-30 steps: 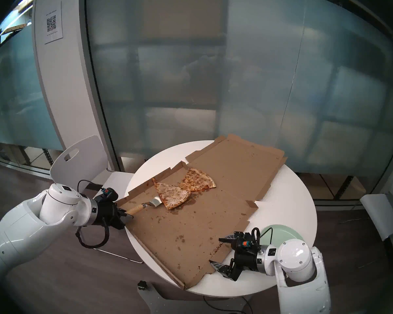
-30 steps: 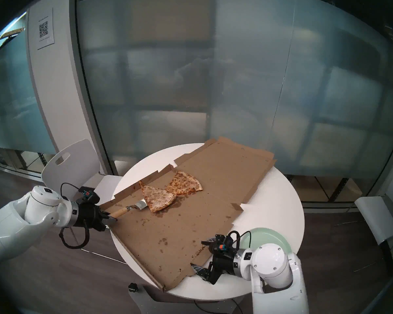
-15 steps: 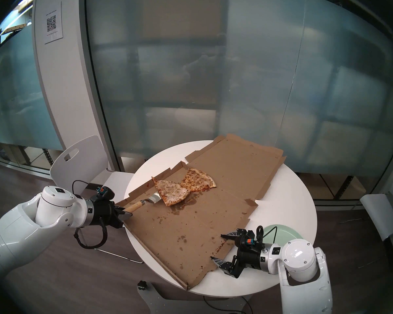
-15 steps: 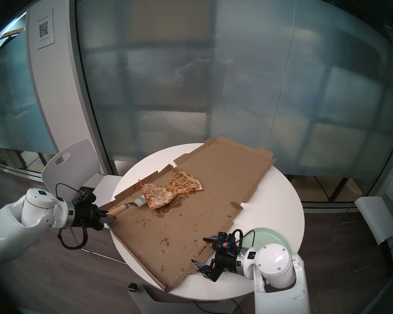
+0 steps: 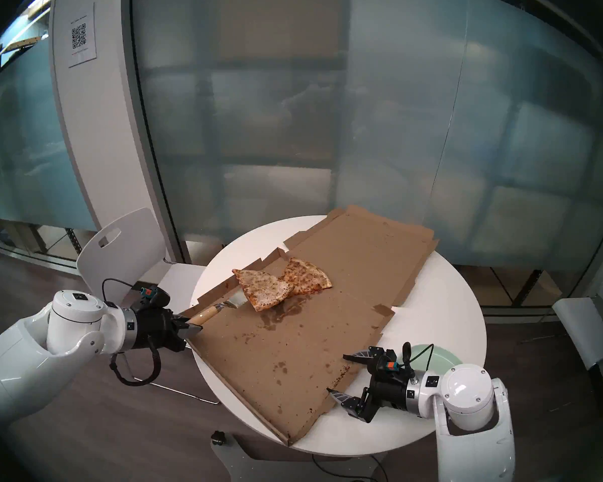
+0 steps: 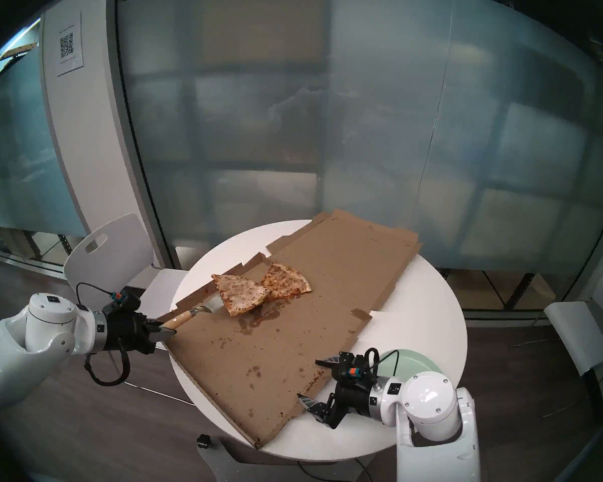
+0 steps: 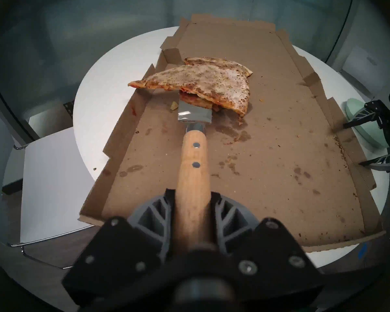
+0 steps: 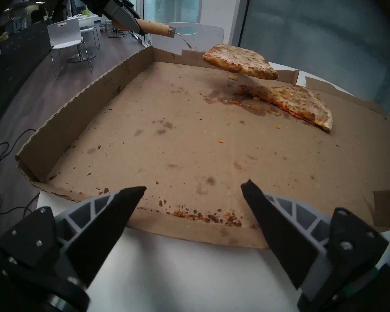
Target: Put pizza slice onto the plate
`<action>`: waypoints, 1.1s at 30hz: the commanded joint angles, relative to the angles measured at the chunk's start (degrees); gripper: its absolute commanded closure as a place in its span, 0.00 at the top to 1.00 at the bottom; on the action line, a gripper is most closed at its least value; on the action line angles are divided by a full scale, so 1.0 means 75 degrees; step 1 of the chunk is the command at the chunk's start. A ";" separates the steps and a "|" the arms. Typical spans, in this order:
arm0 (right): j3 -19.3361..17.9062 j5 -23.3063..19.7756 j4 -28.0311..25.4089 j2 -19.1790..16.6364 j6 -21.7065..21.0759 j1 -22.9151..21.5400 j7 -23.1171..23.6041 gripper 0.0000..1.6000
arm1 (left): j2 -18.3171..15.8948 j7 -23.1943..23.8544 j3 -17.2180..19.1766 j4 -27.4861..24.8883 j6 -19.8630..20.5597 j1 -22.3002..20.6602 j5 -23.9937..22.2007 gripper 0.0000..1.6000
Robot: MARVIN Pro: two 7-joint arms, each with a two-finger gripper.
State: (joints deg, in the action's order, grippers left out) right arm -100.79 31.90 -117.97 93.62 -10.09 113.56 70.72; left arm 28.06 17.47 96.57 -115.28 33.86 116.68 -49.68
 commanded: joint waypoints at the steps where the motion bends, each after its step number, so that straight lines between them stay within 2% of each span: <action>1: -0.0278 -0.0562 -0.0451 0.0262 -0.0202 -0.0222 0.0026 1.00 | -0.0067 0.0129 0.0365 -0.0520 -0.0168 0.0326 0.0065 0.00; 10: -0.1072 -0.1186 -0.0989 0.0408 -0.0541 -0.0209 0.0254 1.00 | -0.0082 0.0163 0.0192 -0.1052 -0.0147 0.0262 0.0177 0.00; 19: -0.2150 -0.1905 -0.1273 0.0575 -0.0755 -0.0107 0.0413 1.00 | -0.0018 0.0095 -0.0278 -0.1324 -0.0138 -0.0027 0.0401 0.00; 25: -0.2915 -0.2388 -0.1331 0.0575 -0.1021 -0.0361 0.0433 1.00 | 0.0016 0.0083 -0.0630 -0.1499 -0.0159 -0.0175 0.0545 0.00; 33: -0.3688 -0.2867 -0.1332 0.0467 -0.1399 -0.0705 0.0471 1.00 | 0.0179 0.0037 -0.1270 -0.1685 -0.0133 -0.0657 0.0719 0.00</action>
State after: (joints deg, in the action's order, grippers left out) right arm -125.01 14.01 -126.61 97.54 -18.68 111.10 74.32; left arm 28.34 17.61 88.99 -125.64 33.54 115.65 -44.58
